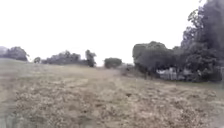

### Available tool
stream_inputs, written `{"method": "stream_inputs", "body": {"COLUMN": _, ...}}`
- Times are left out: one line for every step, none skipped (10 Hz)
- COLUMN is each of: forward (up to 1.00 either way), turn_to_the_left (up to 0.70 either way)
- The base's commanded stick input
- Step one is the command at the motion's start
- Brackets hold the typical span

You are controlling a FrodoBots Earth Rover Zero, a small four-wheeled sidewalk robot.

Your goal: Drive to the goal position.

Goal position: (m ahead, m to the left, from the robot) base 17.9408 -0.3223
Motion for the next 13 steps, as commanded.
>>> {"method": "stream_inputs", "body": {"forward": 0.70, "turn_to_the_left": 0.04}}
{"method": "stream_inputs", "body": {"forward": 0.70, "turn_to_the_left": 0.05}}
{"method": "stream_inputs", "body": {"forward": 0.70, "turn_to_the_left": 0.07}}
{"method": "stream_inputs", "body": {"forward": 0.70, "turn_to_the_left": 0.15}}
{"method": "stream_inputs", "body": {"forward": 0.70, "turn_to_the_left": 0.23}}
{"method": "stream_inputs", "body": {"forward": 0.70, "turn_to_the_left": 0.21}}
{"method": "stream_inputs", "body": {"forward": 0.70, "turn_to_the_left": 0.20}}
{"method": "stream_inputs", "body": {"forward": 0.70, "turn_to_the_left": 0.13}}
{"method": "stream_inputs", "body": {"forward": 0.70, "turn_to_the_left": 0.06}}
{"method": "stream_inputs", "body": {"forward": 0.70, "turn_to_the_left": 0.00}}
{"method": "stream_inputs", "body": {"forward": 0.70, "turn_to_the_left": 0.00}}
{"method": "stream_inputs", "body": {"forward": 0.70, "turn_to_the_left": 0.00}}
{"method": "stream_inputs", "body": {"forward": 0.70, "turn_to_the_left": -0.02}}
